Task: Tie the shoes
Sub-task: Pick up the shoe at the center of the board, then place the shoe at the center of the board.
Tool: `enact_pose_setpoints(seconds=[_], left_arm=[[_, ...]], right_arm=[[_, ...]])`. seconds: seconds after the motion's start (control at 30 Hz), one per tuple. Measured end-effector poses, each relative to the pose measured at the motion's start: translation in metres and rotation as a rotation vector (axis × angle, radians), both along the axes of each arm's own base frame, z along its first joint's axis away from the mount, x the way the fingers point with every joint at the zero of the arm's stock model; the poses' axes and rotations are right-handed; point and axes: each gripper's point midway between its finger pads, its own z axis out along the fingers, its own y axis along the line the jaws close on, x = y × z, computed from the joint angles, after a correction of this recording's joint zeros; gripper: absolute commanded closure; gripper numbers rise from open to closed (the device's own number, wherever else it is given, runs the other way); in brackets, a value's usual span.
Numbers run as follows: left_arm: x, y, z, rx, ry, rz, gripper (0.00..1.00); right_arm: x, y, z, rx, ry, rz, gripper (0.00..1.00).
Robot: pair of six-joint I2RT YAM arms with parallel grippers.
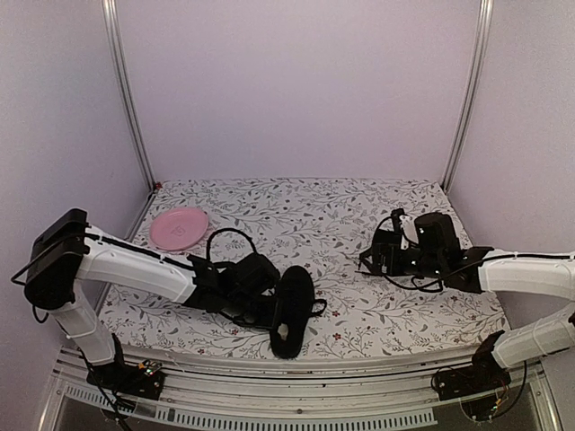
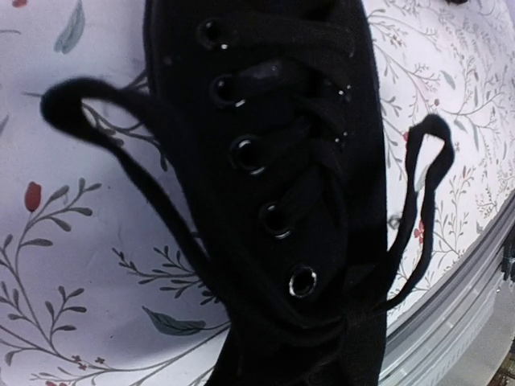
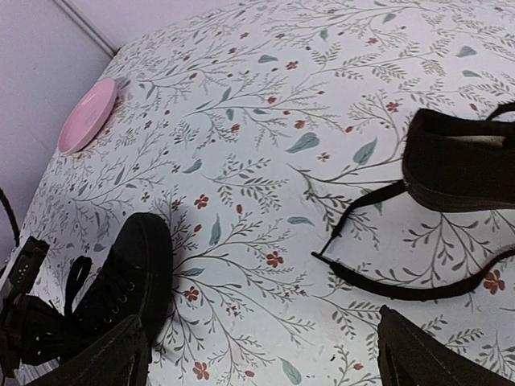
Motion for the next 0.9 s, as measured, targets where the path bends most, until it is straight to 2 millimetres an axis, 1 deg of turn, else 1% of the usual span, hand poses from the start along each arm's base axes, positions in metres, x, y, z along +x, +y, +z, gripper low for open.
enact_pose_setpoints(seconds=[0.07, 0.13, 0.17, 0.23, 0.3, 0.37, 0.4, 0.5, 0.57, 0.63, 0.67, 0.7, 0.77, 0.8, 0.87, 0.9], left_arm=[[0.006, 0.001, 0.002, 0.006, -0.002, 0.009, 1.00], [0.022, 0.004, 0.005, 0.009, -0.015, 0.031, 1.00], [0.034, 0.007, 0.008, 0.007, -0.028, 0.049, 1.00], [0.067, 0.012, 0.020, -0.008, -0.068, 0.095, 1.00], [0.106, 0.018, 0.035, -0.033, -0.120, 0.144, 1.00], [0.142, 0.023, 0.048, -0.051, -0.171, 0.180, 1.00], [0.164, 0.026, 0.054, -0.063, -0.199, 0.195, 1.00], [0.208, 0.027, 0.059, -0.094, -0.245, 0.191, 1.00], [0.233, 0.028, 0.051, -0.099, -0.248, 0.168, 1.00], [0.248, 0.029, 0.038, -0.095, -0.235, 0.148, 1.00], [0.254, 0.030, 0.028, -0.089, -0.224, 0.138, 0.97], [0.258, 0.032, 0.018, -0.083, -0.209, 0.130, 0.89], [0.258, 0.037, 0.002, -0.071, -0.181, 0.114, 0.75], [0.259, 0.036, 0.001, -0.076, -0.179, 0.104, 0.65], [0.259, 0.033, 0.005, -0.095, -0.185, 0.082, 0.43], [0.260, 0.030, 0.008, -0.108, -0.192, 0.075, 0.35]], right_arm=[[0.009, -0.015, 0.001, -0.020, 0.013, -0.065, 0.01], [0.019, -0.028, 0.005, -0.041, 0.026, -0.130, 0.01], [0.026, -0.035, 0.008, -0.051, 0.031, -0.163, 0.01], [0.045, -0.051, 0.015, -0.069, 0.042, -0.238, 0.01], [0.064, -0.067, 0.018, -0.091, 0.055, -0.308, 0.01], [0.084, -0.079, 0.015, -0.131, 0.071, -0.369, 0.01], [0.093, -0.082, 0.012, -0.153, 0.081, -0.385, 0.02], [0.111, -0.082, 0.001, -0.218, 0.105, -0.390, 0.05], [0.121, -0.077, -0.003, -0.244, 0.109, -0.368, 0.07], [0.129, -0.071, -0.006, -0.266, 0.107, -0.340, 0.09], [0.133, -0.068, -0.007, -0.278, 0.104, -0.324, 0.10], [0.137, -0.064, -0.010, -0.292, 0.101, -0.306, 0.11], [0.141, -0.057, -0.016, -0.323, 0.098, -0.271, 0.17], [0.142, -0.053, -0.020, -0.343, 0.097, -0.247, 0.22], [0.142, -0.044, -0.030, -0.380, 0.097, -0.204, 0.29], [0.142, -0.039, -0.036, -0.399, 0.098, -0.183, 0.31]])
